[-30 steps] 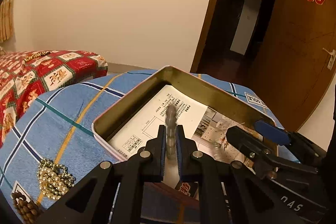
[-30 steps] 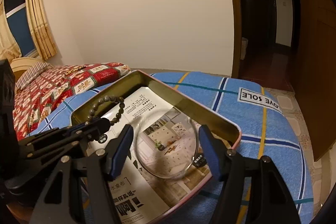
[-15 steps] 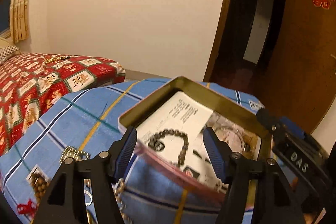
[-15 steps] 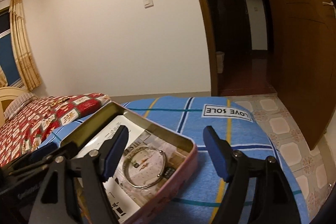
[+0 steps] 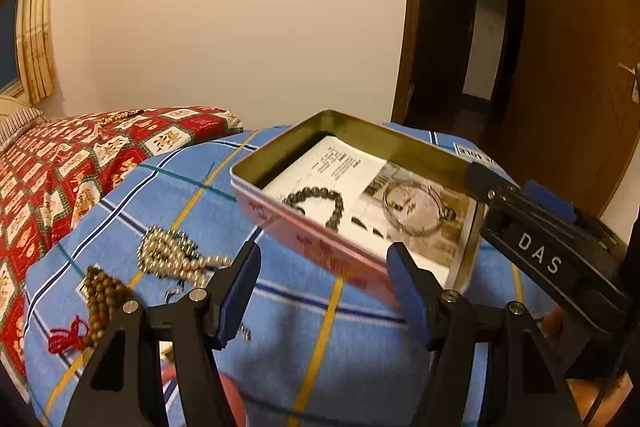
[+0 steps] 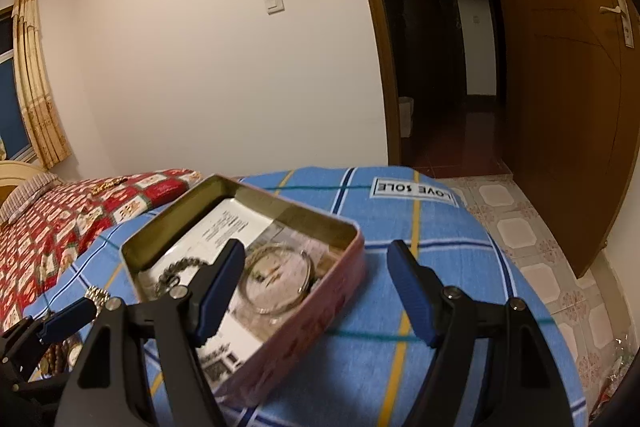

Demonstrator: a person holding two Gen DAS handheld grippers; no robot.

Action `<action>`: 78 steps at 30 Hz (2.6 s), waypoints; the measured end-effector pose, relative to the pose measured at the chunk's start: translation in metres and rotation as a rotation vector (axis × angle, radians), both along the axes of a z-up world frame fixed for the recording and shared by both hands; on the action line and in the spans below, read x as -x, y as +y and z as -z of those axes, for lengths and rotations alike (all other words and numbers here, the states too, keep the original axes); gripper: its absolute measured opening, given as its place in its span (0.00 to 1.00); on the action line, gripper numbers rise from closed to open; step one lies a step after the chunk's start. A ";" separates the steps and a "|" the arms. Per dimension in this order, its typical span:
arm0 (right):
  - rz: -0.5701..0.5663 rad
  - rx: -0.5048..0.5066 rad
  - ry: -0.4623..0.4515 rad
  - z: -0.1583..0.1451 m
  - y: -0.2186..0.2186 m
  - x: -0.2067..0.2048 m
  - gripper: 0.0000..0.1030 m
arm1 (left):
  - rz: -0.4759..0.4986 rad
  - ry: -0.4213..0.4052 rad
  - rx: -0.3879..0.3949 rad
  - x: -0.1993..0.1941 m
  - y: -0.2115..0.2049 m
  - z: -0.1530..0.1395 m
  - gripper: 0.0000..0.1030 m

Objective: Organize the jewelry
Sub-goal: 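Carry both held bracelets into the pink tin and open both tools, then withdraw both tools from the tin toward the remaining jewelry, then grasp the pink bangle with the right tool while the left tool grasps the green jade bangle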

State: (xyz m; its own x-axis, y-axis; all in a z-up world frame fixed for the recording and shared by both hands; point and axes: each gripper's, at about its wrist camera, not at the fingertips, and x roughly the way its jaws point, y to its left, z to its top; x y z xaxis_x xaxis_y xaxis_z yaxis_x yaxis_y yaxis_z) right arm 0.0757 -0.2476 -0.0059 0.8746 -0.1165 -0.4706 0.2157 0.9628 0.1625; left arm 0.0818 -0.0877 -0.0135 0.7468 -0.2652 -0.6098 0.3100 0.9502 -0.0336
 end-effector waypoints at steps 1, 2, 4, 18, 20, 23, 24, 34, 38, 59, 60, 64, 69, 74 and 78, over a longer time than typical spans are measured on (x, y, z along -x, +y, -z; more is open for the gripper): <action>0.000 0.004 -0.001 0.000 0.002 0.002 0.74 | 0.001 0.000 -0.004 0.003 0.000 0.001 0.64; -0.001 0.013 -0.005 -0.001 0.005 0.005 0.74 | 0.000 -0.001 -0.009 0.005 0.001 0.001 0.64; -0.002 0.021 -0.001 0.000 0.008 0.008 0.74 | -0.008 -0.002 -0.022 0.010 0.004 0.003 0.64; 0.003 0.011 0.004 0.001 0.021 0.035 0.75 | -0.026 -0.007 -0.059 0.036 0.019 0.014 0.64; 0.005 0.008 0.004 0.001 0.023 0.038 0.74 | -0.027 -0.009 -0.060 0.039 0.022 0.013 0.64; 0.009 0.015 -0.001 0.000 0.026 0.042 0.75 | -0.029 -0.009 -0.058 0.043 0.025 0.013 0.64; 0.010 0.017 0.000 0.000 0.027 0.043 0.75 | -0.030 -0.008 -0.055 0.044 0.027 0.013 0.64; -0.024 -0.056 0.046 0.006 0.035 0.053 0.74 | -0.087 -0.007 -0.024 0.059 0.079 0.004 0.64; -0.062 -0.109 0.057 0.010 0.042 0.058 0.75 | -0.158 0.002 -0.036 0.058 0.113 0.007 0.64; -0.629 0.067 0.306 0.037 0.197 0.033 0.75 | -0.416 0.047 0.090 0.051 0.211 0.016 0.64; -0.641 0.085 0.319 0.039 0.203 0.030 0.78 | -0.416 0.048 0.092 0.052 0.212 0.016 0.64; -0.655 0.167 0.363 0.047 0.219 0.022 0.81 | -0.414 0.054 0.099 0.051 0.216 0.017 0.64; -0.649 0.149 0.387 0.052 0.213 0.017 0.81 | -0.411 0.062 0.111 0.051 0.219 0.018 0.64; -0.629 0.062 0.337 0.044 0.195 0.023 0.80 | -0.391 0.054 0.113 0.052 0.218 0.017 0.64; -0.557 -0.020 0.219 0.026 0.166 0.031 0.80 | -0.280 0.026 0.090 0.056 0.202 0.013 0.64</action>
